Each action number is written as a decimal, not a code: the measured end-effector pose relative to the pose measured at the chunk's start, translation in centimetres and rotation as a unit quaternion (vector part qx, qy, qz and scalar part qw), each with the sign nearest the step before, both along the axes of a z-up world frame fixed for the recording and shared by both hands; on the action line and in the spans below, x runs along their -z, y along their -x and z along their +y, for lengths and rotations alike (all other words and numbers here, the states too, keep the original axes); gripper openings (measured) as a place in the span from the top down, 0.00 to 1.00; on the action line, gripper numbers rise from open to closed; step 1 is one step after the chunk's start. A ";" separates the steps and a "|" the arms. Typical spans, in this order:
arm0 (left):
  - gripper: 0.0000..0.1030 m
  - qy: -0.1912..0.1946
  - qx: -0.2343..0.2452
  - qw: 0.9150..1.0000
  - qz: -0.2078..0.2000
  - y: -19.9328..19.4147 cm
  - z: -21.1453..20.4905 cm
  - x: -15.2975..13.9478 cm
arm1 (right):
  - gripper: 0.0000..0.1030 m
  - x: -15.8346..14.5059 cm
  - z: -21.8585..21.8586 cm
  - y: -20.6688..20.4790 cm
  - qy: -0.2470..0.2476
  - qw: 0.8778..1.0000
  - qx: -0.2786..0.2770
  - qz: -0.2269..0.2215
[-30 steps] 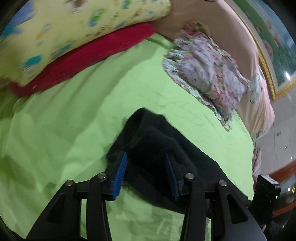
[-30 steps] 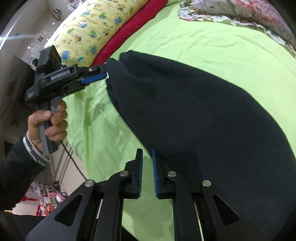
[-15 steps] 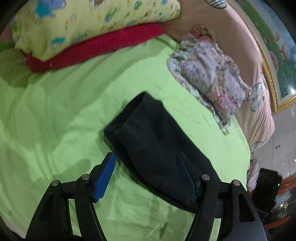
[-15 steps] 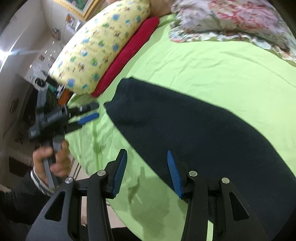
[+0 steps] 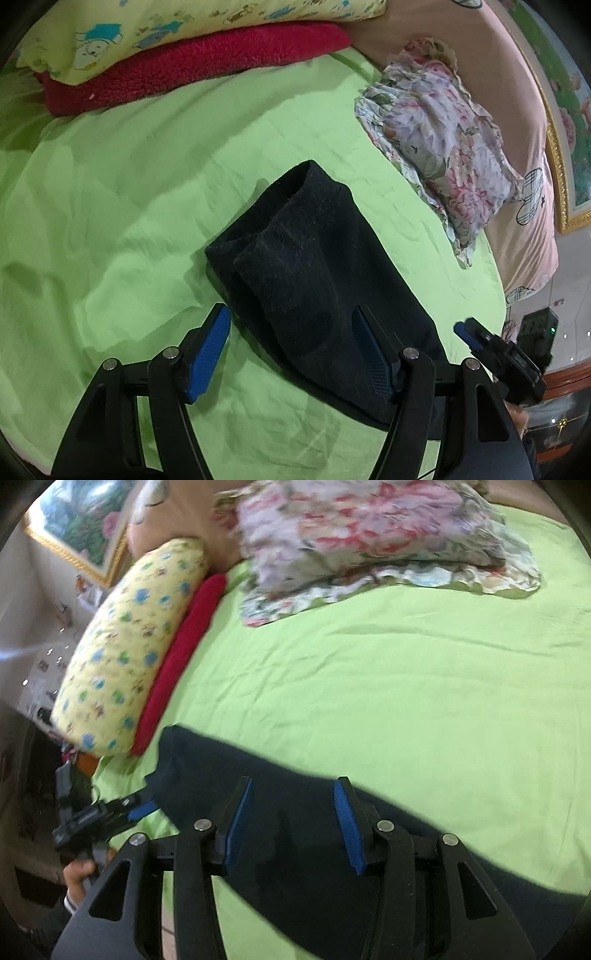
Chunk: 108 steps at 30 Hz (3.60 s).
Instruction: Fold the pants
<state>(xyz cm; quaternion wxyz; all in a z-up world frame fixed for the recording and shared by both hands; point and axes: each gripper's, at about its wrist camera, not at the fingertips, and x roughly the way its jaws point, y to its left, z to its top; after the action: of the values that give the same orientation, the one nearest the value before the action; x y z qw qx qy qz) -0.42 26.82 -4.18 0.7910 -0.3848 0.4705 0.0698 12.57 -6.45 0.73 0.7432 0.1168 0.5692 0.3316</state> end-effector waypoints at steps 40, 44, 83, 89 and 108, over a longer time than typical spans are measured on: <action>0.58 -0.087 0.006 0.996 -0.013 0.1 3.7 -1.8 | 0.63 3.0 7.9 -0.8 0.093 0.993 -0.068 -0.024; 0.43 -0.076 0.003 0.996 -0.051 1.8 3.8 -4.0 | 0.50 0.8 4.2 0.0 0.065 0.997 -0.025 -0.026; 0.31 -0.074 0.497 0.863 -0.056 -12.5 -36.2 -6.3 | 0.49 0.1 -26.1 17.0 0.007 0.920 0.390 0.029; 0.30 -0.079 0.536 0.839 -0.051 -13.4 -40.1 -6.2 | 0.49 0.3 -27.8 17.8 0.007 0.908 0.418 0.033; 0.29 -0.102 0.665 0.740 0.000 -17.6 -52.7 -1.7 | 0.49 3.5 -33.0 15.9 -0.043 0.869 0.489 0.066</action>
<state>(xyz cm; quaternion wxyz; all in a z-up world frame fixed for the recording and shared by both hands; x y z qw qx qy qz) 17.17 -25.89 -2.46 0.6708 0.1081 0.5973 -0.4260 -3.33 -39.41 -2.80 0.7654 0.4334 0.4720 -0.0592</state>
